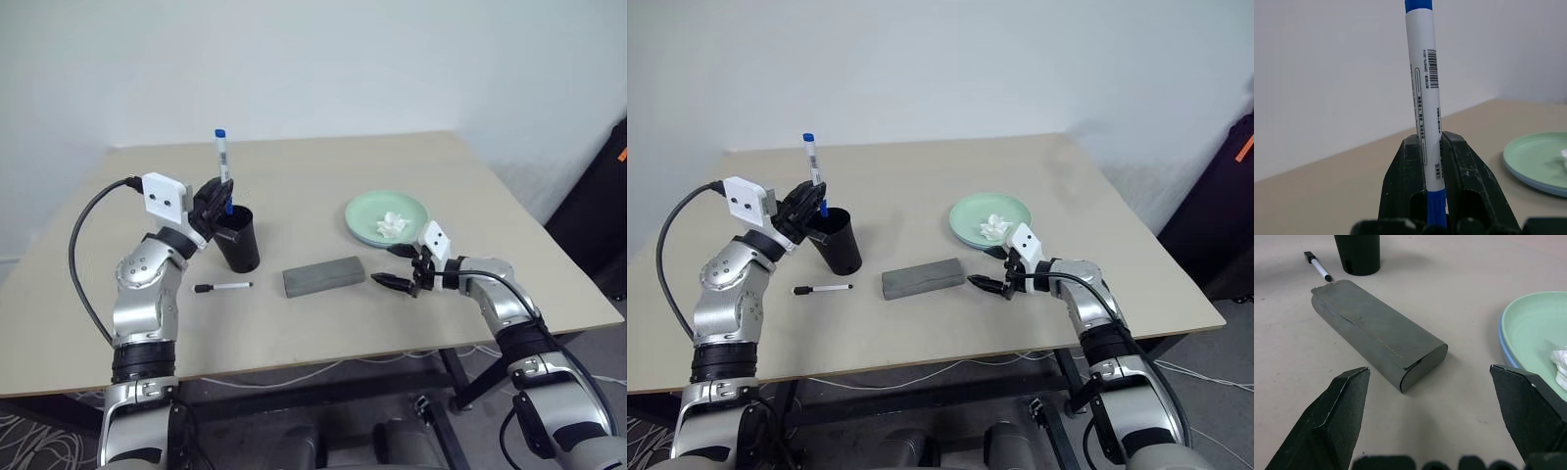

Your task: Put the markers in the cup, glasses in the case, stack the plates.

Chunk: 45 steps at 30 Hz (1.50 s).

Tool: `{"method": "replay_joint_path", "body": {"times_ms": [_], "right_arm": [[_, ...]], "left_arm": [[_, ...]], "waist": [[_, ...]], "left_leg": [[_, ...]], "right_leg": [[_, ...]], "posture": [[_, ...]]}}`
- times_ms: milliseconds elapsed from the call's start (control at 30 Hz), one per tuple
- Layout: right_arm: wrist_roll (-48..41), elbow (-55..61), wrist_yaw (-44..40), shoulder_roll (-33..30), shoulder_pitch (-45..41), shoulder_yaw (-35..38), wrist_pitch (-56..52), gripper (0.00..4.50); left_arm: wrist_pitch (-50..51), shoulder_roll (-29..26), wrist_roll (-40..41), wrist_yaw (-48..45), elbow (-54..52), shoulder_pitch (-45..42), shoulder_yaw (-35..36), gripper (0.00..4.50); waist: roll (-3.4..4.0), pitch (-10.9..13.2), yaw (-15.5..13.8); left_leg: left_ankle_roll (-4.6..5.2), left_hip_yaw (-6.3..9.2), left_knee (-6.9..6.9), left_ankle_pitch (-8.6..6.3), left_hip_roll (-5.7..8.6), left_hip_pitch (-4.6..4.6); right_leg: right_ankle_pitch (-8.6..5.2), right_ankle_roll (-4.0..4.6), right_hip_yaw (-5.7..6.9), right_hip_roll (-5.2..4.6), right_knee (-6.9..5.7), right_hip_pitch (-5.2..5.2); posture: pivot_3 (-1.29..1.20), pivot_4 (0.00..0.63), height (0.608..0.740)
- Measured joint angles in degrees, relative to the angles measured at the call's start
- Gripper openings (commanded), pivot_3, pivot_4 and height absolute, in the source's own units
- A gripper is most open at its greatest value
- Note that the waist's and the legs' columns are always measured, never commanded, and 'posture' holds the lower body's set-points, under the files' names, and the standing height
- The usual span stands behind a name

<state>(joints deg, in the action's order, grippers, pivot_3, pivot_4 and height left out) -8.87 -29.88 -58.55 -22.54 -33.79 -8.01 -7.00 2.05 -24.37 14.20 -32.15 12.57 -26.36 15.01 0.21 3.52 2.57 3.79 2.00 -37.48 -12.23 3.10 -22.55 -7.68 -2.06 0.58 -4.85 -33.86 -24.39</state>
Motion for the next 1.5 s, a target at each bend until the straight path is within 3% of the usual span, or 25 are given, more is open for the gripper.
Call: {"method": "replay_joint_path", "body": {"times_ms": [200,533,900,1333,1500], "right_arm": [[0.0,0.0,-0.2,0.2,-0.7,-0.1,0.0,4.28],[0.0,0.1,-0.1,0.1,-0.9,-0.1,0.0,4.28],[0.0,0.1,0.2,0.1,-0.9,-0.1,0.0,4.28],[-0.2,0.2,-0.4,0.2,-0.9,0.0,-0.6,4.28],[-0.2,0.3,-0.4,0.0,-0.9,0.1,-0.9,4.28]], "left_arm": [[-4.5,0.0,-0.8,0.0,8.2,-1.6,-0.7,0.08],[-7.6,0.0,-0.9,-0.3,13.0,-3.1,-1.0,0.08],[-8.0,0.3,-0.9,-0.2,14.3,-4.3,-1.6,3.85],[-6.3,0.2,2.1,-2.4,12.8,-4.3,-1.5,3.85],[2.8,-6.8,8.4,-12.2,4.7,-3.7,-1.5,3.85]], "waist": [[0.00,0.0,0.0],[0.00,0.0,0.0],[0.00,0.0,0.0],[-0.01,0.0,0.0],[-0.02,0.0,0.1]], "left_leg": [[0.00,0.02,-0.01,0.00,-0.01,0.00],[0.00,0.02,0.00,0.00,-0.01,-0.02],[0.00,0.02,0.00,0.00,-0.01,-0.02],[0.00,0.03,0.00,0.00,-0.02,-0.04],[0.00,0.00,0.03,-0.01,-0.04,-0.07]], "right_leg": [[0.01,0.02,0.03,0.01,-0.03,-0.01],[0.01,0.01,0.03,0.00,0.00,-0.02],[0.01,0.01,0.04,0.00,0.00,-0.02],[0.01,0.01,0.04,0.00,0.00,-0.03],[0.01,0.02,0.03,0.02,0.01,-0.09]], "posture": [[0.00,0.000,0.740],[0.00,0.000,0.740],[0.00,0.000,0.740],[0.00,0.000,0.740],[0.00,0.000,0.740]]}}
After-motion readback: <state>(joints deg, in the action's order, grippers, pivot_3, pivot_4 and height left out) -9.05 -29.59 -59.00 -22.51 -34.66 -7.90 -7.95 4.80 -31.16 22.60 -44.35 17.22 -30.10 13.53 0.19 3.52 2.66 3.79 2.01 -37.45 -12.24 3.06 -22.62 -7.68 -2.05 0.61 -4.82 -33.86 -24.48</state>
